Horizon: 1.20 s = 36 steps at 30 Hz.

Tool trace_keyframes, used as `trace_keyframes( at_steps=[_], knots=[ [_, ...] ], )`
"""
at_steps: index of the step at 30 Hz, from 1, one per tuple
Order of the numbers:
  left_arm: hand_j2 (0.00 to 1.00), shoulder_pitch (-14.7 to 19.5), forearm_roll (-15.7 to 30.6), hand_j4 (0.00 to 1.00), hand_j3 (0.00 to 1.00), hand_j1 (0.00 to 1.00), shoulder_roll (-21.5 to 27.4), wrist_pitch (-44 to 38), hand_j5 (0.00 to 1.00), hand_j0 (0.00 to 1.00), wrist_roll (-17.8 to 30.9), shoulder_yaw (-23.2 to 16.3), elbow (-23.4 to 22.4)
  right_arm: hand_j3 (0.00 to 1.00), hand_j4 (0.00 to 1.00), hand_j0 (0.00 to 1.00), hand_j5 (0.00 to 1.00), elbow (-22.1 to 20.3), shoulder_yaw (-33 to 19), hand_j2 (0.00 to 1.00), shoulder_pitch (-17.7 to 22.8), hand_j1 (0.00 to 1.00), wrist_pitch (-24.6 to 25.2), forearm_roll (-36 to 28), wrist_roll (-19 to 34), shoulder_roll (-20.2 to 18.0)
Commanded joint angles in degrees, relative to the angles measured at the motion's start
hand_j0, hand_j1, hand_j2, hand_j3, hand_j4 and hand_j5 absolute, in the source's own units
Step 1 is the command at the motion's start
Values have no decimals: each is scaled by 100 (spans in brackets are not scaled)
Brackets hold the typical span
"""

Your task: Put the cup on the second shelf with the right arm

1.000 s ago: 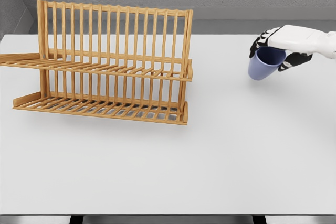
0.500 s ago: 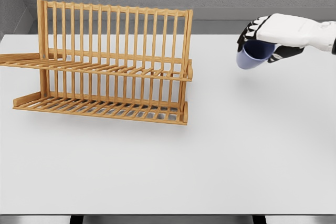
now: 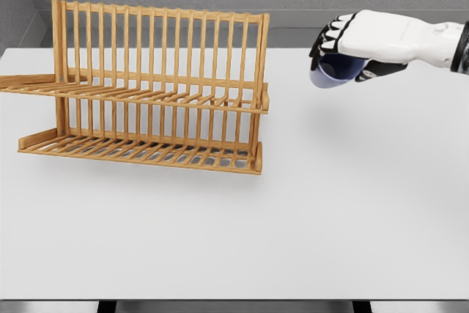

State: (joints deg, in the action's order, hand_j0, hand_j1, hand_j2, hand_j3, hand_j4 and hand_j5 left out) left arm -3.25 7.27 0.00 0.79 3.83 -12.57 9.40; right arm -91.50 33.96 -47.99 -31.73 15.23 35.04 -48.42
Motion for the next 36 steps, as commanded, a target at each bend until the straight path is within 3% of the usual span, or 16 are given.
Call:
trace_keyframes(
  at_steps=[1,20,28,36],
  knots=[
    [100,0,3,100,100,100,0,0,100,100,-5,0,0,61,61,61,61,-140,-3,61,0,61,9,-20,-4,60],
    [100,0,3,100,100,100,0,0,100,100,3,0,0,61,61,61,61,-430,85,61,-246,61,9,-11,-4,482],
    [100,0,3,100,100,100,0,0,100,100,3,0,0,61,61,61,61,-764,93,61,-281,61,18,-11,-4,570],
    [100,0,3,100,100,100,0,0,100,100,-5,0,0,61,61,61,61,-844,339,61,-387,61,35,-11,-4,746]
  ],
)
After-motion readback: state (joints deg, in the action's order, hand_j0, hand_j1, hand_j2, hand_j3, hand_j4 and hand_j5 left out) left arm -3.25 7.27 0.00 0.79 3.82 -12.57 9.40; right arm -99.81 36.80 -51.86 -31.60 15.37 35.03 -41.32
